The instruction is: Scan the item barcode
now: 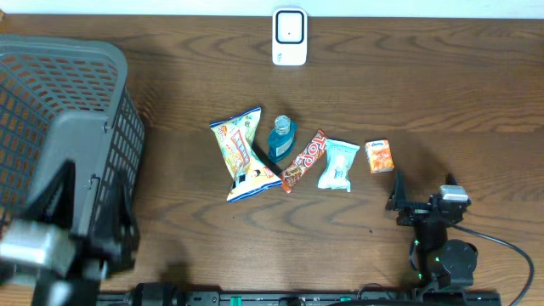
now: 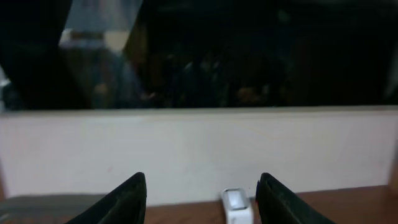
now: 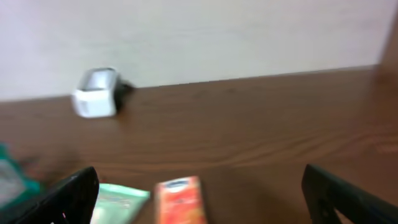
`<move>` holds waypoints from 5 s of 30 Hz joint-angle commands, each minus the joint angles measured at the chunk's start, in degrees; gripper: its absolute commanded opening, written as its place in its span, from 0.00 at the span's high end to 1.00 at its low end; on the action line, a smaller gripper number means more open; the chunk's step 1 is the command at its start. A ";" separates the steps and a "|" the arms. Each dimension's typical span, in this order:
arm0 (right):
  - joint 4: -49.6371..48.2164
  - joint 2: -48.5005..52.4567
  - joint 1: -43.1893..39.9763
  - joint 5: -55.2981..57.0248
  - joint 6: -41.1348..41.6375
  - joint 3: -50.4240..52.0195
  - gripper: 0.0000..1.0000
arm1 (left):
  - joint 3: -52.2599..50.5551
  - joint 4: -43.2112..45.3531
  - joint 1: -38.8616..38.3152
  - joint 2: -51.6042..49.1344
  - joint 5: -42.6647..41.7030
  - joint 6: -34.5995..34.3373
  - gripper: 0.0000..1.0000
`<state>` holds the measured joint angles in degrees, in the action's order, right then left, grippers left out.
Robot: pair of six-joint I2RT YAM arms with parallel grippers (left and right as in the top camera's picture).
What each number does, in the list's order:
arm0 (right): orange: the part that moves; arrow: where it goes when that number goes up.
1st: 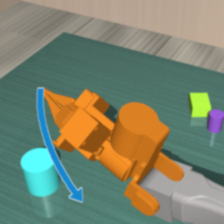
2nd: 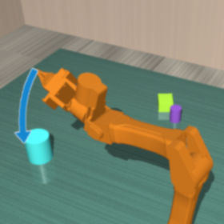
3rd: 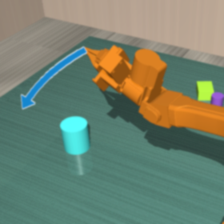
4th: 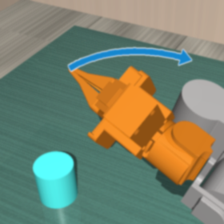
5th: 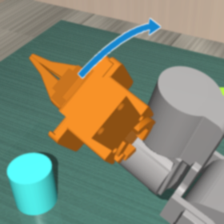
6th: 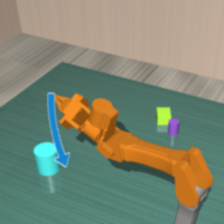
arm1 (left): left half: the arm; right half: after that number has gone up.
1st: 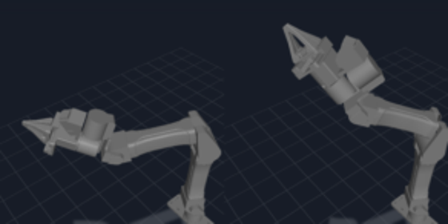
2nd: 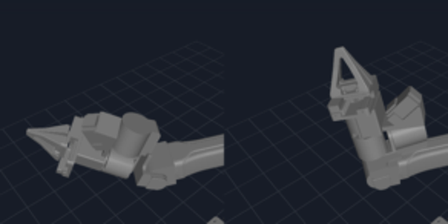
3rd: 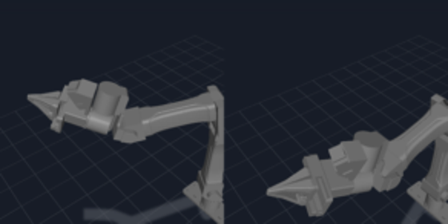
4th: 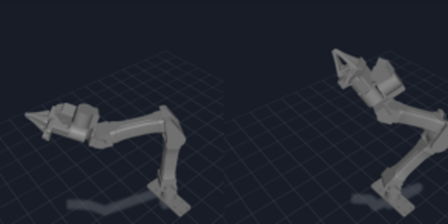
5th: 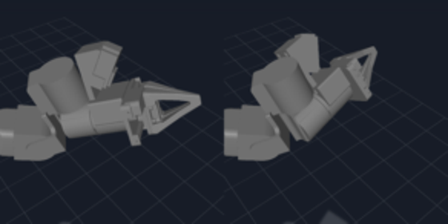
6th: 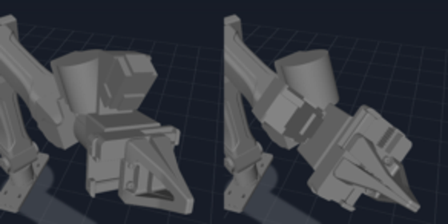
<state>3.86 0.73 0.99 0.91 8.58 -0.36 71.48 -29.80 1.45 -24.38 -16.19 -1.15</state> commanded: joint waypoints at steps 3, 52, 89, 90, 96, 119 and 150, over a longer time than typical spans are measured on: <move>-0.28 -0.04 0.46 -10.45 24.76 0.04 0.01 | -0.39 -0.39 0.42 6.45 -5.49 -2.10 0.43; -0.50 6.71 0.46 7.54 37.05 0.04 0.01 | -17.16 -0.96 6.60 15.45 1.51 -4.52 0.01; -8.68 40.09 0.46 -8.17 66.82 -0.24 0.19 | -58.80 34.62 6.60 15.43 -3.61 -10.88 0.01; -10.71 42.21 0.46 -7.48 66.82 -0.24 0.18 | -58.80 37.00 6.60 15.43 -5.99 -9.35 0.01; -18.71 56.15 0.46 -6.86 66.84 -0.28 0.12 | -58.62 45.66 6.60 15.21 -16.50 -7.45 0.01; -24.28 66.79 0.46 -3.37 66.47 -0.37 0.08 | -58.62 41.00 6.60 2.78 -10.54 -7.52 0.01; -26.73 104.30 0.31 -12.41 69.29 -14.45 0.53 | -58.62 42.77 6.60 5.62 -19.67 -7.74 0.02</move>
<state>-30.59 93.86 0.97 -12.25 75.26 -20.99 12.49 12.67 7.84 -20.38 -34.30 -9.17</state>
